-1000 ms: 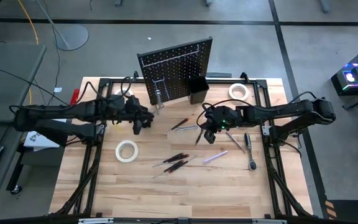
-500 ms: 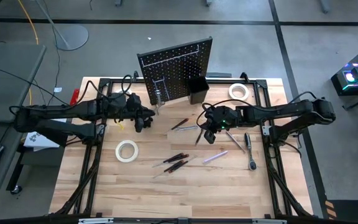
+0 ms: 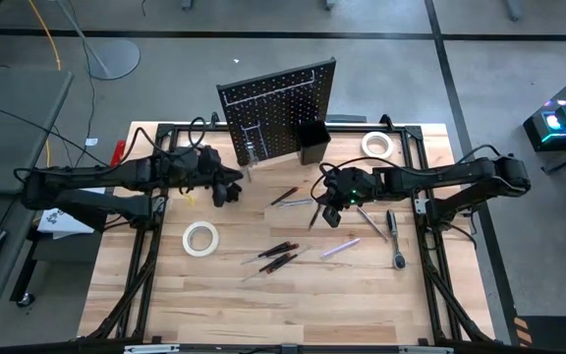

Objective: Hang tools onto peg board
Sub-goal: Hang the silver wrench on the peg board

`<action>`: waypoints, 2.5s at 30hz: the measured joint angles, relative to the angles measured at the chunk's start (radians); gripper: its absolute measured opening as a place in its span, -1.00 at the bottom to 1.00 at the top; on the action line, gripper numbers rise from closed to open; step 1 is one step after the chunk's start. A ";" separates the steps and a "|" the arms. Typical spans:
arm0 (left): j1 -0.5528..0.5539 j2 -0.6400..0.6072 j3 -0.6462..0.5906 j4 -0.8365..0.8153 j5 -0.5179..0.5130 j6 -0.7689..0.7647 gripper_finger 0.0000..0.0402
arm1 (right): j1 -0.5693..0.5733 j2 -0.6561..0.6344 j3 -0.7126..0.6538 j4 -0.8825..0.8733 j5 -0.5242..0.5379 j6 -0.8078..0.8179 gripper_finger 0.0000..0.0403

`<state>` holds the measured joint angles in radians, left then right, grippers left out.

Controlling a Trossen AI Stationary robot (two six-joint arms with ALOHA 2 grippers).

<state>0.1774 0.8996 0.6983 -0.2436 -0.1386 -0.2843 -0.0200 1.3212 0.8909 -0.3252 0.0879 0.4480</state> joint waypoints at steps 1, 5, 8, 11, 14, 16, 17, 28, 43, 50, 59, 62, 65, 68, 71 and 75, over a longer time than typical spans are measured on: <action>0.000 0.002 0.000 -0.001 -0.029 0.001 -1.00 | 0.000 0.000 0.000 0.000 0.000 0.000 -1.00; 0.000 0.004 0.000 -0.001 -0.193 0.002 -0.94 | 0.000 0.000 0.000 0.000 0.000 0.007 -1.00; 0.000 0.005 0.000 0.002 -0.265 0.001 -0.84 | 0.000 0.000 0.000 0.000 0.001 0.026 -1.00; 0.000 0.004 0.000 0.003 -0.274 0.003 -0.74 | 0.000 0.000 0.000 -0.001 0.001 0.025 -1.00; 0.000 0.004 0.000 0.003 -0.261 0.006 -0.63 | 0.000 0.000 0.000 -0.001 0.001 0.026 -1.00; 0.000 0.003 0.000 0.002 -0.247 0.006 -0.55 | 0.000 0.000 0.000 -0.001 0.000 0.025 -1.00; 0.000 0.001 0.000 0.001 -0.238 0.006 -0.52 | 0.000 0.000 0.000 -0.001 -0.004 0.026 -1.00; -0.074 0.004 0.000 -0.124 -0.050 -0.115 -0.23 | 0.001 -0.029 0.000 -0.111 -0.035 0.075 -0.97; -0.247 0.370 -0.151 0.264 -0.080 -0.205 -0.41 | 0.002 0.007 -0.004 -0.171 -0.035 0.085 -0.60; -0.268 0.542 -0.098 0.334 -0.083 -0.287 -0.95 | -0.016 0.176 -0.005 -0.059 -0.044 0.056 -0.96; -0.286 0.537 -0.088 0.428 -0.096 -0.305 -0.99 | -0.090 0.384 -0.005 0.158 0.023 0.120 -1.00; -0.297 0.534 -0.088 0.429 -0.108 -0.324 -1.00 | -0.111 0.392 -0.005 0.160 0.039 0.110 -1.00; -0.306 0.536 -0.089 0.423 -0.116 -0.329 -1.00 | -0.122 0.392 -0.004 0.169 0.031 0.089 -1.00; -0.310 0.535 -0.088 0.411 -0.132 -0.334 -1.00 | -0.126 0.393 -0.004 0.185 0.015 0.075 -1.00; -0.310 0.535 -0.089 0.415 -0.138 -0.334 -1.00 | -0.126 0.393 -0.004 0.184 0.013 0.073 -1.00; -0.310 0.535 -0.089 0.424 -0.167 -0.334 -1.00 | -0.126 0.421 -0.004 0.181 0.005 0.068 -1.00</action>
<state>-0.1329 1.4349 0.6098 0.1799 -0.3061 -0.6182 -0.1455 1.7426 0.8867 -0.1446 0.0927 0.5156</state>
